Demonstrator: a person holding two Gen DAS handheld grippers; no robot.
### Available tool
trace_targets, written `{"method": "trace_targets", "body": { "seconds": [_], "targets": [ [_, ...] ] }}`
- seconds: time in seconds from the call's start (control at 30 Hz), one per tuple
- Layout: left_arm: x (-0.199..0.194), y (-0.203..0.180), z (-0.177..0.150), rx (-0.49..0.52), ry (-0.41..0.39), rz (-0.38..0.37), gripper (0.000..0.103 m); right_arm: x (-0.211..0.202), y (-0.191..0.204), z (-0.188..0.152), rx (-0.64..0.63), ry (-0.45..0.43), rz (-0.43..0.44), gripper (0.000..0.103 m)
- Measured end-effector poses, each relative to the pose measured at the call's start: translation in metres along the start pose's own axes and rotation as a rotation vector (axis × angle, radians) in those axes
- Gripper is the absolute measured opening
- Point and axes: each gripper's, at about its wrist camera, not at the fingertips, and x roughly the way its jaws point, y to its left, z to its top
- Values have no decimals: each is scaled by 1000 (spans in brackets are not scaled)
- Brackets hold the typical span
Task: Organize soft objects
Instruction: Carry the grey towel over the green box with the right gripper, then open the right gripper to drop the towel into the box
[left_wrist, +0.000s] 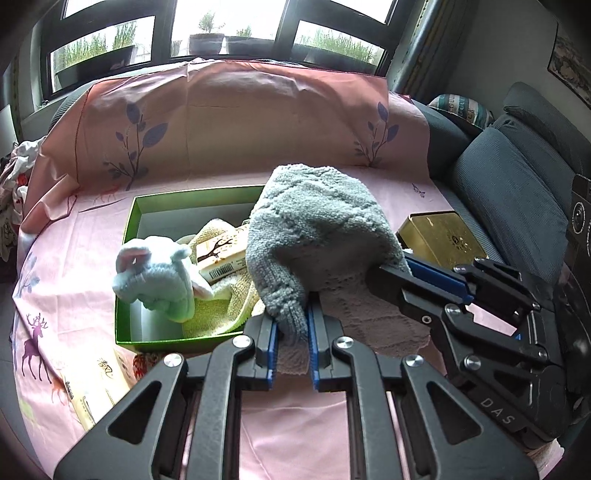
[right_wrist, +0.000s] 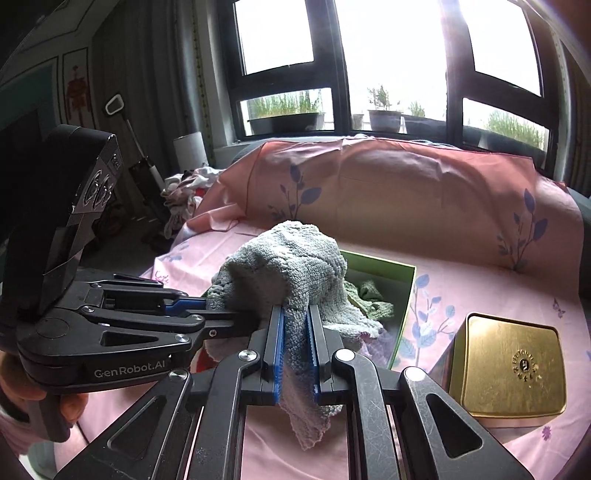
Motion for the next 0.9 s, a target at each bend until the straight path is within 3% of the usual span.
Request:
{"method": "trace_targets", "body": {
  "seconds": [0.33,0.7,0.9],
  "targets": [
    [55,20,32,-49,74,31,12,57,-28,12,57,58,-24,12],
    [100,34,31,-70,159,76,13,104,-42,-3,87,161,-45,12],
    [104,37,32,-77,165,99,20,109,-45,-6,98,186,-75,12]
  ]
}}
